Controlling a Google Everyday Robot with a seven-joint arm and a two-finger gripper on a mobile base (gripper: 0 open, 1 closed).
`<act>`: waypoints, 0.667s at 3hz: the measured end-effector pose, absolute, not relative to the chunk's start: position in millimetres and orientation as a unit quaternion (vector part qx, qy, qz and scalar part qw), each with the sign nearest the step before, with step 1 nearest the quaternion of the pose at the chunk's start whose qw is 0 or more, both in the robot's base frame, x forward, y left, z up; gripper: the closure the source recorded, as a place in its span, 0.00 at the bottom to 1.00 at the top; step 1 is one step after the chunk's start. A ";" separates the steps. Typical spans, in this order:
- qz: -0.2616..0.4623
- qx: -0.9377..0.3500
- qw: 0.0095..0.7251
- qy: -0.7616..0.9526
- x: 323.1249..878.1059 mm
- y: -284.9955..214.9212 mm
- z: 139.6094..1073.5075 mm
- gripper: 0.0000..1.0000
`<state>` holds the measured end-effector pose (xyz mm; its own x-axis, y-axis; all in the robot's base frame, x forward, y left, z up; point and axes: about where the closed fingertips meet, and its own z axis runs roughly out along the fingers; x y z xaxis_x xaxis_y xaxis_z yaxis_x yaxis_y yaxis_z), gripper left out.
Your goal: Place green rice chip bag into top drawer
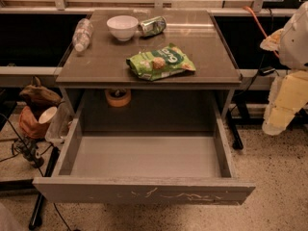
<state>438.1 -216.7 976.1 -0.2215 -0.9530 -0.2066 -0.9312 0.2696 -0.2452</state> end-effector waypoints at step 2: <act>-0.036 -0.610 0.164 0.774 453.7 -215.8 970.6 0.00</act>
Offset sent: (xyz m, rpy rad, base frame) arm 0.0351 0.0000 -0.0176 0.0008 -0.0040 0.0414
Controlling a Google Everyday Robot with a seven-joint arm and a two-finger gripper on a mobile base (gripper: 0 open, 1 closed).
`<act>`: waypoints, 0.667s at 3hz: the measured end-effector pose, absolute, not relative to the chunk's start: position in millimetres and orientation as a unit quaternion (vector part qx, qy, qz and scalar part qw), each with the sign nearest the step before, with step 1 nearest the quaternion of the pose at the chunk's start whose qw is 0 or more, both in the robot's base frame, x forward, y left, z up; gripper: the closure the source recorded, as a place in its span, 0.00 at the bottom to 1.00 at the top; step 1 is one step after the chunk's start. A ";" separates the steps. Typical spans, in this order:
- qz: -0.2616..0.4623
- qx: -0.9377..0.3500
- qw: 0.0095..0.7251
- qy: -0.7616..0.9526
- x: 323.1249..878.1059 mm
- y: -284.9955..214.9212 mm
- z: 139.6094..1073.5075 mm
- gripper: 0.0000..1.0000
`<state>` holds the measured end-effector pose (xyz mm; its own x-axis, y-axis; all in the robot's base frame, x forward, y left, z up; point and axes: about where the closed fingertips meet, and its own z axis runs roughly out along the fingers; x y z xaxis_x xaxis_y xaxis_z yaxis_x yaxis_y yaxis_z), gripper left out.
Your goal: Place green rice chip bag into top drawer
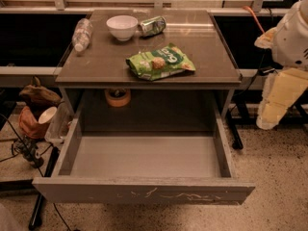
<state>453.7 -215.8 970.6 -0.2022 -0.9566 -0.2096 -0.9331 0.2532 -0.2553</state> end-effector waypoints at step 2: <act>0.012 -0.648 0.231 0.726 577.2 -205.2 911.3 0.00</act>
Offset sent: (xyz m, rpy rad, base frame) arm 0.2051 0.0207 -0.0889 0.2318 -0.1253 0.2203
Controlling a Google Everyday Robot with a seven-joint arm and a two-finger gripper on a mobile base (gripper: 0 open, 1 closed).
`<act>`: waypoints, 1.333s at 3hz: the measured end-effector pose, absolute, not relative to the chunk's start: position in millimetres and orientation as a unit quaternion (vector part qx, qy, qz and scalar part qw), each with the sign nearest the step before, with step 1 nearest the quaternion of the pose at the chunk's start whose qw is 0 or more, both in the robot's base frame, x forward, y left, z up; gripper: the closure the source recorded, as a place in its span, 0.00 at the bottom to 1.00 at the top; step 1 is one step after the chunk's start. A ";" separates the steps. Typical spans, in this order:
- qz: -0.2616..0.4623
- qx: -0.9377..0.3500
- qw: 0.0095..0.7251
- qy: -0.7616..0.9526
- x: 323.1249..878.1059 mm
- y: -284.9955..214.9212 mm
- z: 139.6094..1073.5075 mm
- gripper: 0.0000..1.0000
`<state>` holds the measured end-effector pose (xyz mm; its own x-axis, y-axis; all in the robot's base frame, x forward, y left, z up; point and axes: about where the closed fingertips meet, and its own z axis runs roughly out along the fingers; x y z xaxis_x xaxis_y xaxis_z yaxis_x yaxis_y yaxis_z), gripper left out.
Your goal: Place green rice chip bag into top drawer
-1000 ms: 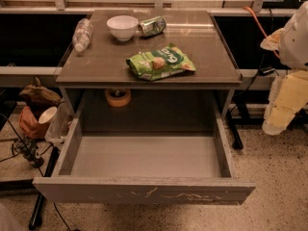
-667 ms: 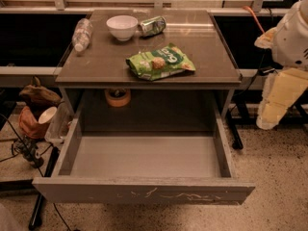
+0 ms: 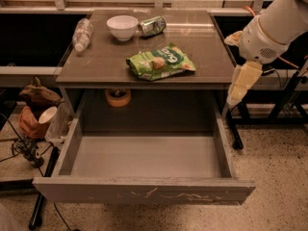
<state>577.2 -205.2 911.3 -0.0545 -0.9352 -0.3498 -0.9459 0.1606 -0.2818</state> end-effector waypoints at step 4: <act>0.056 -0.696 0.279 0.659 667.3 -142.0 885.6 0.00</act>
Offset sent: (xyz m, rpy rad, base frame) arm 0.0375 0.0214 -0.0142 0.0719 -0.0436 0.0729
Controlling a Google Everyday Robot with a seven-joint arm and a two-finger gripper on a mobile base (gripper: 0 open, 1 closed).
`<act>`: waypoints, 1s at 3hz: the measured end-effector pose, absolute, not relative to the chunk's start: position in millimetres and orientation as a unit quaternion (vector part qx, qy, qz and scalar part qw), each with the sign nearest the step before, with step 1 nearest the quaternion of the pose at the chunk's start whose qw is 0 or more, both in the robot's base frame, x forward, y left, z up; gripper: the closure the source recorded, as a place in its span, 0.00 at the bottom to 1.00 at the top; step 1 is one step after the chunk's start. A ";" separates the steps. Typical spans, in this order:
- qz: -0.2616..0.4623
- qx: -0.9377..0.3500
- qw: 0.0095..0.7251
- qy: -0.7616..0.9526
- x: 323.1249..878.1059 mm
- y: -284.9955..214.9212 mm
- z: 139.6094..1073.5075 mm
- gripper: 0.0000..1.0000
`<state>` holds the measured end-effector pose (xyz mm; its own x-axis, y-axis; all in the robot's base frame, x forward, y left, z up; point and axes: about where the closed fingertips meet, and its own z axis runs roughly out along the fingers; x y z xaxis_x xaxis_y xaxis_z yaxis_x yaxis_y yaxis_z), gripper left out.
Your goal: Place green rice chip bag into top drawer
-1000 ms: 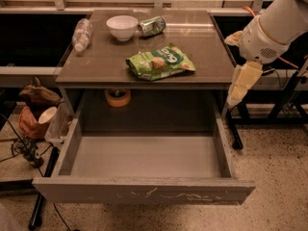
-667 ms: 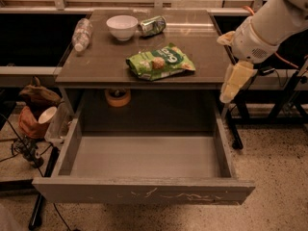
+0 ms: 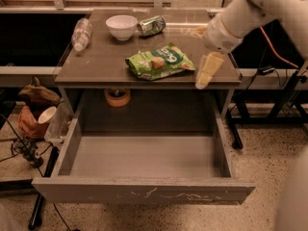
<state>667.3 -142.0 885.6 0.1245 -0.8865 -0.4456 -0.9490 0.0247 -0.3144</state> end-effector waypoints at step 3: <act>0.090 -0.746 0.266 0.604 741.9 -65.0 851.9 0.00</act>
Offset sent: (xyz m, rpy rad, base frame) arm 0.0964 0.0792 -0.0258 0.0257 0.0193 0.1700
